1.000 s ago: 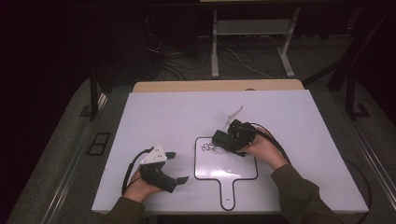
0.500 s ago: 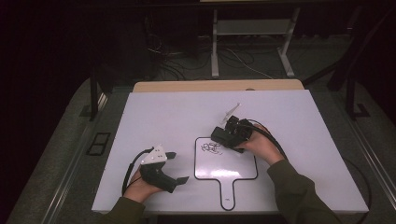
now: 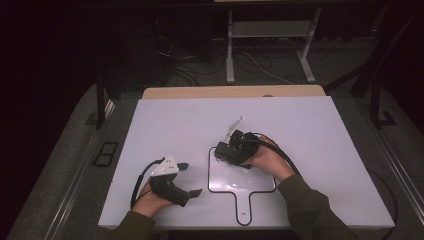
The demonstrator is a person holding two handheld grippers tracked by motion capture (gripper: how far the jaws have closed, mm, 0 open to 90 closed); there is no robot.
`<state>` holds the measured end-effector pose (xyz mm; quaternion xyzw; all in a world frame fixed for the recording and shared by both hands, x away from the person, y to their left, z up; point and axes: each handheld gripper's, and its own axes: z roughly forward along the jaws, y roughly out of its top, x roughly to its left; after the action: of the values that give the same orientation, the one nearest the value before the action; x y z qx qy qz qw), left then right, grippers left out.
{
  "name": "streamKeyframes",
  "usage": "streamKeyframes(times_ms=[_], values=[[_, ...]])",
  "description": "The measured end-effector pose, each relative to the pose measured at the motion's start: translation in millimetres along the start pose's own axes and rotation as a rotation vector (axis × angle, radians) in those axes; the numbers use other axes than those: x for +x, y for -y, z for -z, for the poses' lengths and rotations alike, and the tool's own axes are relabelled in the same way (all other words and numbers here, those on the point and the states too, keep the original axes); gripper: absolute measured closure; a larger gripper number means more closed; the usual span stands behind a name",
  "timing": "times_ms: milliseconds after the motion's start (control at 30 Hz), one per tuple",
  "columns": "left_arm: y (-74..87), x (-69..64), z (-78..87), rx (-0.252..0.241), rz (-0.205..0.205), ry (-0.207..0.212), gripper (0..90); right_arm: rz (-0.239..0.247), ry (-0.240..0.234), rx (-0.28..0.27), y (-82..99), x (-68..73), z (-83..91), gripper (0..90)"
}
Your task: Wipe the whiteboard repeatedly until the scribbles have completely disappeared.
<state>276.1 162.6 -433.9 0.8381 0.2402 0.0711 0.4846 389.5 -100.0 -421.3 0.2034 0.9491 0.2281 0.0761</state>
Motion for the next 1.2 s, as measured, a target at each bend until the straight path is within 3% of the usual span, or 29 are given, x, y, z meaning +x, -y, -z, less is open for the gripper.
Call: streamKeyframes(times_ms=[267, 1000, 1200], values=[[-0.1, -0.2, 0.8, -0.002, 0.002, -0.003, 0.0, 0.025, -0.015, 0.003, -5.5, 8.5, -1.8, 38.5], [-0.2, -0.4, 0.6, 0.004, -0.003, 0.001, 0.0, -0.095, 0.062, 0.023, 16.7, -36.4, 7.5, 38.5], [-0.2, -0.1, 0.3, 0.006, -0.003, 0.000, 0.0, -0.076, 0.055, 0.022, 14.1, -32.0, 6.4, 38.6]])
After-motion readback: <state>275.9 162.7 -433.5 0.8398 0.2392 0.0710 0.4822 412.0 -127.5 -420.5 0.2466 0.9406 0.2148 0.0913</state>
